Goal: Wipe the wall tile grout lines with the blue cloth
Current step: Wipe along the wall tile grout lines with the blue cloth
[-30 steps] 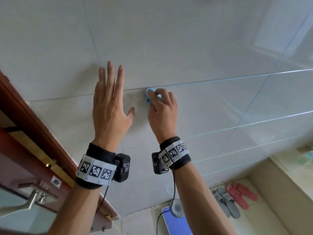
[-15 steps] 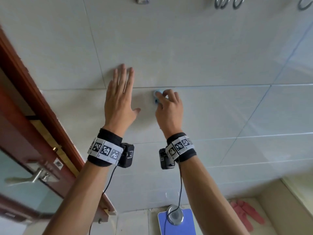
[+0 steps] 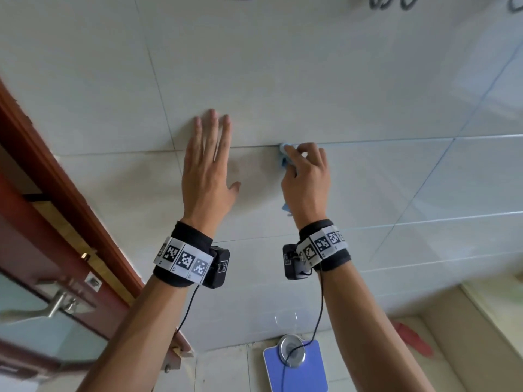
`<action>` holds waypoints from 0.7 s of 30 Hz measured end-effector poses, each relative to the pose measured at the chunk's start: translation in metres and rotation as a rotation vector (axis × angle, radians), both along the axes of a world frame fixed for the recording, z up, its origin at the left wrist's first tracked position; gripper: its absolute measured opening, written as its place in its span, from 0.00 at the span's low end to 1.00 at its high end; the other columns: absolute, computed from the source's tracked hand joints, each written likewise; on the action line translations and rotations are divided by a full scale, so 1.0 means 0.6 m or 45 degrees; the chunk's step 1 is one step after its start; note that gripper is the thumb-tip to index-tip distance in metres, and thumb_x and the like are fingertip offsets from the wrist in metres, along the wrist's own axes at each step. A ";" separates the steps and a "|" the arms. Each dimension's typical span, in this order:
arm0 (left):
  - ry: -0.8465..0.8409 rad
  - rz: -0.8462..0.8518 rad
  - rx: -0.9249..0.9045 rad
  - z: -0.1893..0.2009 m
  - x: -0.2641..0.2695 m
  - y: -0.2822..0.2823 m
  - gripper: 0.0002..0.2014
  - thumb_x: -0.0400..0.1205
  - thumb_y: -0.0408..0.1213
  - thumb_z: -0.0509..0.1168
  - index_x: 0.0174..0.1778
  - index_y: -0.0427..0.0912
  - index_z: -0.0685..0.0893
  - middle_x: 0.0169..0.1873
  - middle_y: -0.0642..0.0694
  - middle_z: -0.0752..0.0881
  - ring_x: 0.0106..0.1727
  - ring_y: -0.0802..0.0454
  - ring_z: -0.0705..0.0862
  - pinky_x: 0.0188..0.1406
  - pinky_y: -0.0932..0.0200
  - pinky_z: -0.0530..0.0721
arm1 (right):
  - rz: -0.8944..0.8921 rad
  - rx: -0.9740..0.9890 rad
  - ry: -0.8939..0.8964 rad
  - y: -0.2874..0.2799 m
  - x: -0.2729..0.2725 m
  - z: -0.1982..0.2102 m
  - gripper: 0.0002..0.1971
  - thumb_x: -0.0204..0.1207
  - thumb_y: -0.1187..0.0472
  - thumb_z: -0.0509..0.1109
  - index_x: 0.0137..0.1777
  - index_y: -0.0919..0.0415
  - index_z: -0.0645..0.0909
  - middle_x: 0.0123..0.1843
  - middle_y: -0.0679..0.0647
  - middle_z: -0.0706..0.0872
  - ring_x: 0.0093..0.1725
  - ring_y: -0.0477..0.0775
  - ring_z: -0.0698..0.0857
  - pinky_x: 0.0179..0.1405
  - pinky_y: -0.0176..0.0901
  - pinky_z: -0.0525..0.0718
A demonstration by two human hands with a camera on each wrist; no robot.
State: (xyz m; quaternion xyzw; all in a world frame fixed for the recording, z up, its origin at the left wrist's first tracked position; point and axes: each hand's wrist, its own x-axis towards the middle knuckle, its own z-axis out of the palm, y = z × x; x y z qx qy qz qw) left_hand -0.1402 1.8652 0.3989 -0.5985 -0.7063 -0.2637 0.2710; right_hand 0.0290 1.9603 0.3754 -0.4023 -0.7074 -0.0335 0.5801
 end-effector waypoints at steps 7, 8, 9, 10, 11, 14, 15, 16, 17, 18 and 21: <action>0.019 -0.051 0.047 0.028 0.032 0.028 0.65 0.71 0.46 0.85 0.94 0.42 0.46 0.93 0.42 0.46 0.94 0.40 0.44 0.92 0.46 0.51 | 0.004 -0.032 0.114 0.003 -0.004 -0.008 0.18 0.73 0.77 0.69 0.58 0.63 0.92 0.49 0.56 0.85 0.48 0.60 0.80 0.40 0.54 0.84; 0.020 -0.046 0.047 0.030 0.040 0.033 0.65 0.70 0.46 0.86 0.94 0.42 0.46 0.93 0.42 0.46 0.94 0.40 0.44 0.92 0.47 0.51 | 0.048 0.002 0.050 0.003 -0.002 -0.007 0.18 0.74 0.77 0.68 0.58 0.63 0.92 0.49 0.56 0.85 0.48 0.60 0.79 0.40 0.54 0.84; 0.019 -0.038 0.047 0.032 0.049 0.038 0.66 0.70 0.46 0.86 0.94 0.42 0.46 0.93 0.41 0.46 0.94 0.40 0.44 0.92 0.47 0.51 | 0.076 0.035 -0.014 0.008 0.007 -0.004 0.19 0.74 0.77 0.66 0.57 0.62 0.92 0.50 0.56 0.85 0.48 0.60 0.80 0.39 0.54 0.83; 0.018 -0.032 0.046 0.034 0.058 0.042 0.66 0.70 0.46 0.86 0.94 0.42 0.46 0.93 0.41 0.46 0.94 0.40 0.44 0.92 0.47 0.51 | 0.084 0.065 -0.067 0.016 0.022 -0.001 0.19 0.74 0.76 0.65 0.57 0.62 0.92 0.49 0.56 0.85 0.47 0.60 0.80 0.38 0.55 0.83; 0.020 -0.032 0.046 0.036 0.066 0.047 0.66 0.70 0.46 0.86 0.94 0.42 0.46 0.93 0.41 0.45 0.94 0.40 0.44 0.92 0.47 0.50 | 0.069 0.087 -0.097 0.027 0.040 0.000 0.19 0.74 0.77 0.65 0.56 0.61 0.92 0.49 0.56 0.85 0.46 0.61 0.80 0.37 0.56 0.82; 0.045 -0.052 0.045 0.042 0.093 0.060 0.66 0.70 0.47 0.86 0.94 0.44 0.45 0.93 0.42 0.45 0.94 0.41 0.44 0.93 0.47 0.49 | -0.017 0.059 0.016 0.055 0.090 -0.010 0.20 0.74 0.77 0.68 0.57 0.59 0.93 0.50 0.55 0.86 0.47 0.60 0.80 0.36 0.56 0.82; 0.047 -0.054 0.049 0.044 0.102 0.063 0.66 0.70 0.46 0.86 0.94 0.44 0.46 0.93 0.42 0.45 0.94 0.41 0.44 0.93 0.47 0.49 | -0.023 0.021 0.081 0.058 0.093 -0.012 0.20 0.73 0.78 0.68 0.57 0.59 0.93 0.50 0.54 0.86 0.48 0.59 0.80 0.36 0.55 0.83; 0.048 -0.053 0.052 0.046 0.112 0.065 0.66 0.70 0.46 0.87 0.94 0.45 0.46 0.93 0.43 0.45 0.94 0.41 0.44 0.93 0.46 0.50 | -0.019 -0.020 0.126 0.058 0.089 -0.014 0.21 0.72 0.79 0.68 0.58 0.59 0.93 0.50 0.54 0.86 0.48 0.59 0.80 0.37 0.54 0.83; 0.051 -0.055 0.050 0.046 0.122 0.067 0.66 0.69 0.46 0.87 0.94 0.45 0.46 0.93 0.43 0.45 0.94 0.41 0.44 0.93 0.45 0.51 | -0.005 -0.051 0.146 0.054 0.084 -0.015 0.22 0.71 0.79 0.69 0.58 0.60 0.93 0.50 0.54 0.86 0.49 0.59 0.80 0.38 0.54 0.83; 0.058 -0.060 0.046 0.045 0.132 0.070 0.67 0.69 0.46 0.87 0.94 0.44 0.46 0.93 0.43 0.45 0.94 0.41 0.44 0.92 0.44 0.52 | 0.026 -0.060 0.142 0.051 0.082 -0.015 0.21 0.71 0.80 0.69 0.58 0.61 0.93 0.49 0.55 0.85 0.49 0.59 0.80 0.39 0.54 0.84; 0.090 -0.048 0.030 0.045 0.153 0.083 0.68 0.68 0.46 0.87 0.94 0.44 0.45 0.93 0.43 0.45 0.94 0.41 0.44 0.92 0.44 0.53 | 0.097 0.018 0.017 0.067 0.115 -0.007 0.20 0.72 0.80 0.70 0.58 0.62 0.93 0.50 0.55 0.85 0.49 0.59 0.81 0.37 0.52 0.84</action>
